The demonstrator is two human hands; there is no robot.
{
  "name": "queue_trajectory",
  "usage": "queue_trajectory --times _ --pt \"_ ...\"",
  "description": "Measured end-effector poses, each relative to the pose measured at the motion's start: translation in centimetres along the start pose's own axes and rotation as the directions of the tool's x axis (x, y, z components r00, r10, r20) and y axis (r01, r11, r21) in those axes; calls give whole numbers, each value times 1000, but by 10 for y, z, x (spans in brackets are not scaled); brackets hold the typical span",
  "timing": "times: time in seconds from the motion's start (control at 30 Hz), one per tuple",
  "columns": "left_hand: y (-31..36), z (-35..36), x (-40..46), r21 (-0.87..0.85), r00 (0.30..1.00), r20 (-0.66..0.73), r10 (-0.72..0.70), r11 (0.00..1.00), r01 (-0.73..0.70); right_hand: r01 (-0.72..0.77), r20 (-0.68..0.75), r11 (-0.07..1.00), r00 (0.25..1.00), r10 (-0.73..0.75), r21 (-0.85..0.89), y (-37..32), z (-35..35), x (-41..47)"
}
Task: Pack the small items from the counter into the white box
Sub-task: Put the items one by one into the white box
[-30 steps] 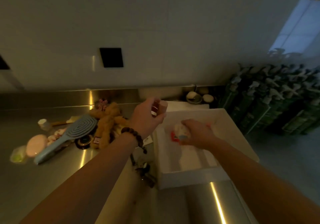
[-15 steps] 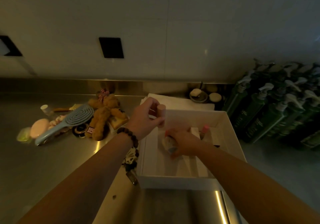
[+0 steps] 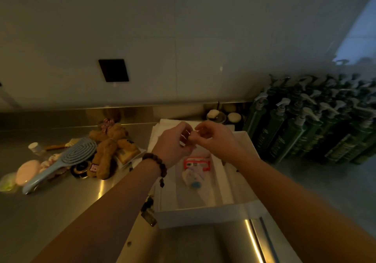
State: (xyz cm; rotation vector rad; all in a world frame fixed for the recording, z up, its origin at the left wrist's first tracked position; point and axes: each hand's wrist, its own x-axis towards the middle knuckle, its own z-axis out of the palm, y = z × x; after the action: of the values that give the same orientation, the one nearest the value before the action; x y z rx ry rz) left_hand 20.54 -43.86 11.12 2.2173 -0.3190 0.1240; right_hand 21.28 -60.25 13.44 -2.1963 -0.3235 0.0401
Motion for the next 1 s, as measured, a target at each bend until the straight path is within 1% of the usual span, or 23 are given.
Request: queue_trajectory --times 0.13,0.2,0.27,0.33,0.37,0.5,0.63,0.67,0.73,0.8,0.87,0.9,1.0 --pt "7 10 -1 26 998 25 59 998 -60 -23 -2 996 1000 23 -89 -2 -8 -10" --pt "10 16 -1 39 997 56 58 997 -60 -39 -22 990 999 36 -134 2 -16 -12" --pt "9 21 -1 145 991 128 37 988 -56 -77 -63 981 996 66 -176 12 -26 -15" --pt "3 24 -3 256 981 194 4 965 -54 -156 -81 969 986 143 -193 25 -36 -20" --pt "0 25 -5 280 979 202 -7 959 -51 -201 -80 961 979 189 -192 32 -39 -23" --pt "-8 29 -11 328 976 215 -37 944 -36 -303 -55 936 953 298 -178 56 -37 -32" --pt "-11 29 -13 342 980 192 -57 940 -13 -392 -40 914 920 390 -106 74 -20 -30" --pt "-13 29 -13 341 982 184 -52 940 -14 -412 -57 902 911 408 -129 77 -16 -29" --pt "-15 28 -14 344 985 168 -32 938 -28 -434 -82 869 901 427 -240 82 -11 -28" --pt "-17 27 -14 342 989 151 -9 939 -44 -412 -54 848 906 419 -333 86 -9 -26" --pt "-18 27 -15 335 990 138 12 940 -58 -413 -46 833 903 428 -367 88 -9 -26" --pt "-18 27 -15 334 991 132 23 940 -66 -428 -57 832 897 438 -354 88 -9 -26" --pt "-19 29 -17 338 993 115 23 939 -61 -441 -79 870 897 434 -222 89 -9 -29"
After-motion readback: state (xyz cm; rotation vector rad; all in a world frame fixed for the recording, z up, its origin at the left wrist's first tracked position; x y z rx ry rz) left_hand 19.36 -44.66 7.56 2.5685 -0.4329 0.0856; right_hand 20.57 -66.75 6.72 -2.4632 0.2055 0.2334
